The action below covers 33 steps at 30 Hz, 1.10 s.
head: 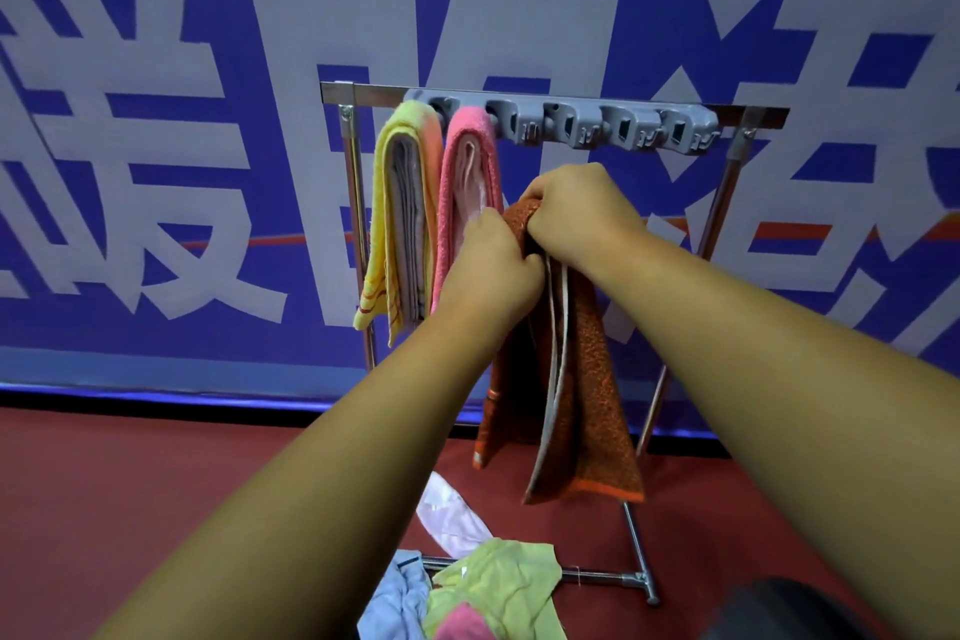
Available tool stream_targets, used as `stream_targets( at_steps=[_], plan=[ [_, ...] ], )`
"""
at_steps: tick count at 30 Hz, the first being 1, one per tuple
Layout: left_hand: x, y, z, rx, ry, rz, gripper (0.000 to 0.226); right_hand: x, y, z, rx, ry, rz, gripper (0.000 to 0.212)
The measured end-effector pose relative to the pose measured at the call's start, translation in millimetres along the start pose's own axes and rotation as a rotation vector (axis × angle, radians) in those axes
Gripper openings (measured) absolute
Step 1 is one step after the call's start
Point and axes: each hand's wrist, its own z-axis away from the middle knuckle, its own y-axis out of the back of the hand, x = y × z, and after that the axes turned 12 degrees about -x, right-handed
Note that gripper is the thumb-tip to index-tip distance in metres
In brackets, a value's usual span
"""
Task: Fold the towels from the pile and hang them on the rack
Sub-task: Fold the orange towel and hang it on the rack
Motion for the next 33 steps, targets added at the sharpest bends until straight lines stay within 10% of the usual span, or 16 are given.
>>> stream_targets(
  at_steps=[12,21,33],
  plan=[
    [27,69,-7,0.142,0.055,-0.350,0.015,-5,10,-4,0.120,0.070,0.285,0.028],
    [54,103,-40,-0.154,0.336,-0.367,0.040,-2,22,-16,0.123,-0.052,0.162,0.024],
    [54,82,-47,-0.064,0.146,-0.454,0.022,-8,52,-32,0.102,-0.074,-0.086,0.018]
  ],
)
